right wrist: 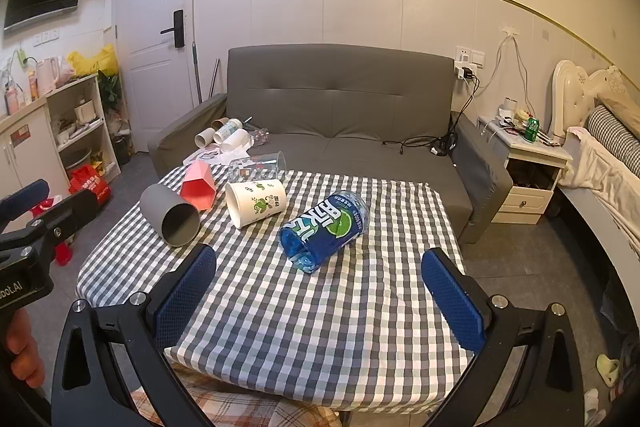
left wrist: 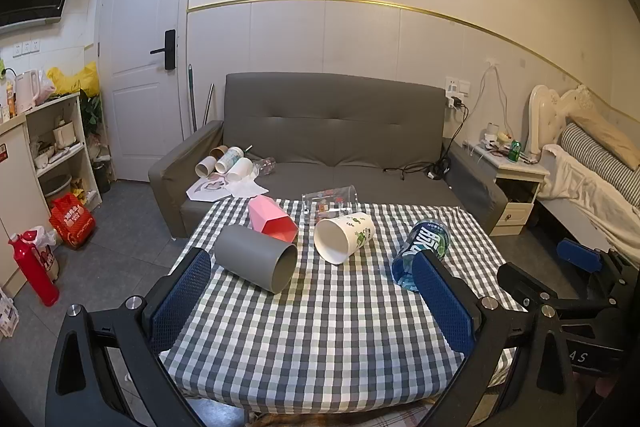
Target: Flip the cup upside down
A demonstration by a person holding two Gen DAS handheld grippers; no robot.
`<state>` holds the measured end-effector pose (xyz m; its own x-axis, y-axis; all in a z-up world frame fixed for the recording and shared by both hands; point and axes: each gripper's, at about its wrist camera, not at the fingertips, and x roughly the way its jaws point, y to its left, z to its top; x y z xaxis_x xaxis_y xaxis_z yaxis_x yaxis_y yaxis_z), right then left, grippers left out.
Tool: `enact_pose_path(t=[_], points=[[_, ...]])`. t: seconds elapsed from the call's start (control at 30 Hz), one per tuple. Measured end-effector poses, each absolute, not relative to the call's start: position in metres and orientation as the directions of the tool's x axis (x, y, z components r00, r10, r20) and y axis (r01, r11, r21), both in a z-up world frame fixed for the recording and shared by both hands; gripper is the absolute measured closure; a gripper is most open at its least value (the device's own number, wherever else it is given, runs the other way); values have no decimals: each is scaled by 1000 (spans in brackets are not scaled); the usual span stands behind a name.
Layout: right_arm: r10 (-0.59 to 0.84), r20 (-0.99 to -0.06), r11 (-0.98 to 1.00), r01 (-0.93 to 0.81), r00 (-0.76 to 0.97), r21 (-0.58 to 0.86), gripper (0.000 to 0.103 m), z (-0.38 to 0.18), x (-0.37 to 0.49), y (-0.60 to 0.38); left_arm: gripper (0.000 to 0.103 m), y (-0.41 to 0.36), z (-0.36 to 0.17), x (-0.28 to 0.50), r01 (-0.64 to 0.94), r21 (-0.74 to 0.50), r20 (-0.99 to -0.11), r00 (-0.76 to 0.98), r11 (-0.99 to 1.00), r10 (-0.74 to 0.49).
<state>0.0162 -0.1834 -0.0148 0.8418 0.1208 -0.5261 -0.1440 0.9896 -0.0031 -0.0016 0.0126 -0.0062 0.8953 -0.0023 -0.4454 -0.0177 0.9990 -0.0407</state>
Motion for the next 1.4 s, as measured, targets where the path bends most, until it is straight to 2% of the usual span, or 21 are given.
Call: enact_pose_path(t=[1.4], points=[[134,-520,988,-153,843,8,0,-10,16,-181,0,17,-16,-10,-23,-41,-447,894,999,2]])
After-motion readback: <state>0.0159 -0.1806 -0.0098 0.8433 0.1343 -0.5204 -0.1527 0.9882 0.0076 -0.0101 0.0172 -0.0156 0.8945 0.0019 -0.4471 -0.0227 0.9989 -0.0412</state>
